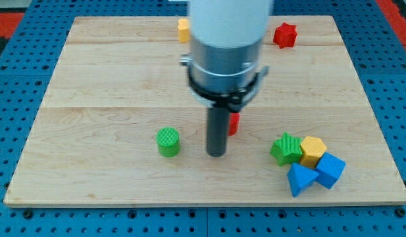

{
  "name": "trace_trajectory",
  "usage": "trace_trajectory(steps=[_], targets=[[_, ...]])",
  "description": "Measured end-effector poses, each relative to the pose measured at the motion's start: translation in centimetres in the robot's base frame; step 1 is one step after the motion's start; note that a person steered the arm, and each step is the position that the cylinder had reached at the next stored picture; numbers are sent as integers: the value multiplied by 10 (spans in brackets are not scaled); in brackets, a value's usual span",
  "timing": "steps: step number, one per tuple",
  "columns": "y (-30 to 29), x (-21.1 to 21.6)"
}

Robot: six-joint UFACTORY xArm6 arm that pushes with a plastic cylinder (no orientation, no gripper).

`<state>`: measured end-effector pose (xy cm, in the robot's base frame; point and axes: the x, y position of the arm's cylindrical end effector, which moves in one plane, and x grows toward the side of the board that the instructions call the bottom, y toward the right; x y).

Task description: Put the red circle at the bottom left of the red star

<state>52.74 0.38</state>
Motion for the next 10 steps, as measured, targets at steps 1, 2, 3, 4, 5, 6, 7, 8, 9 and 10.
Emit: trace_trajectory(steps=[1,2,3,4,5,6,7,8,9,10], targets=[[23,-36],[36,-43],[47,-62],[54,-99],[98,-113],[117,-104],[144,-108],[137,-152],[129,-148],[109,-106]])
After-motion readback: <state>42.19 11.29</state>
